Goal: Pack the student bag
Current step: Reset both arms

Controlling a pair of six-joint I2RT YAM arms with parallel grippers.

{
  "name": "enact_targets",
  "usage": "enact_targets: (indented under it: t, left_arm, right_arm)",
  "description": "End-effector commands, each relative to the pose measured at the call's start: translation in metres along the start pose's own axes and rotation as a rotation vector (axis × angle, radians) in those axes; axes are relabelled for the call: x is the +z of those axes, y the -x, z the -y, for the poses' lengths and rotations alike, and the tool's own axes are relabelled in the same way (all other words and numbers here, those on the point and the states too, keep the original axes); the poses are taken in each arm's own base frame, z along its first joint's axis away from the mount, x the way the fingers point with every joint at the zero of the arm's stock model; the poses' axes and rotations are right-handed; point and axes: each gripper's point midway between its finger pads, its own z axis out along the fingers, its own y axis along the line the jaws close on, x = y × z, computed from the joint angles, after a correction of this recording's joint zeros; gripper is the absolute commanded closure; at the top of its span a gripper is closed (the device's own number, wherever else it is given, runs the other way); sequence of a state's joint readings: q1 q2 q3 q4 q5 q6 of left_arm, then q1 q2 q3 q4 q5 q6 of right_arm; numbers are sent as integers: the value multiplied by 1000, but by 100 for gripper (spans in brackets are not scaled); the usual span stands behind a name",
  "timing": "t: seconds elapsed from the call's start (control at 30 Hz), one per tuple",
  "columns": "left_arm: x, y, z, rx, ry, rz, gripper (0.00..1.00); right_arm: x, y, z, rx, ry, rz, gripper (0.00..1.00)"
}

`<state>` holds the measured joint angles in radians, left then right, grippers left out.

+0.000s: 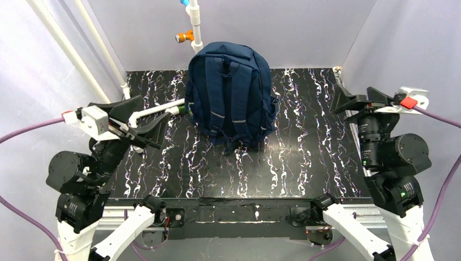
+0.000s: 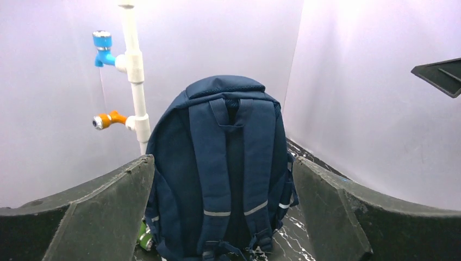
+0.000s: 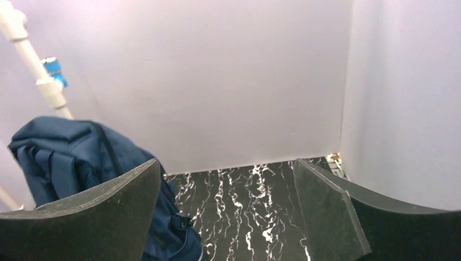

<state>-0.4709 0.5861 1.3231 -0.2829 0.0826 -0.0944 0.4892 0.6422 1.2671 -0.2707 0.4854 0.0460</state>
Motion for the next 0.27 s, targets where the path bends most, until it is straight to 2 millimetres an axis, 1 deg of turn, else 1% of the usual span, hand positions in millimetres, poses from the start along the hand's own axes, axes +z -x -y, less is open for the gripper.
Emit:
enact_targets:
  t: [0.0,0.13,0.2,0.23]
  left_arm:
    - [-7,20,-3,68,12,76,2]
    - [-15,28,-10,94,49,107,2]
    - [-16,30,-10,94,53,113,2]
    - [-16,31,-9,91,51,114,2]
  right_arm:
    - [-2,16,23,13,-126,64,2]
    - [-9,21,29,49,-148,78,2]
    - [-10,18,23,26,-112,41,2]
    - [-11,21,21,32,-94,55,2]
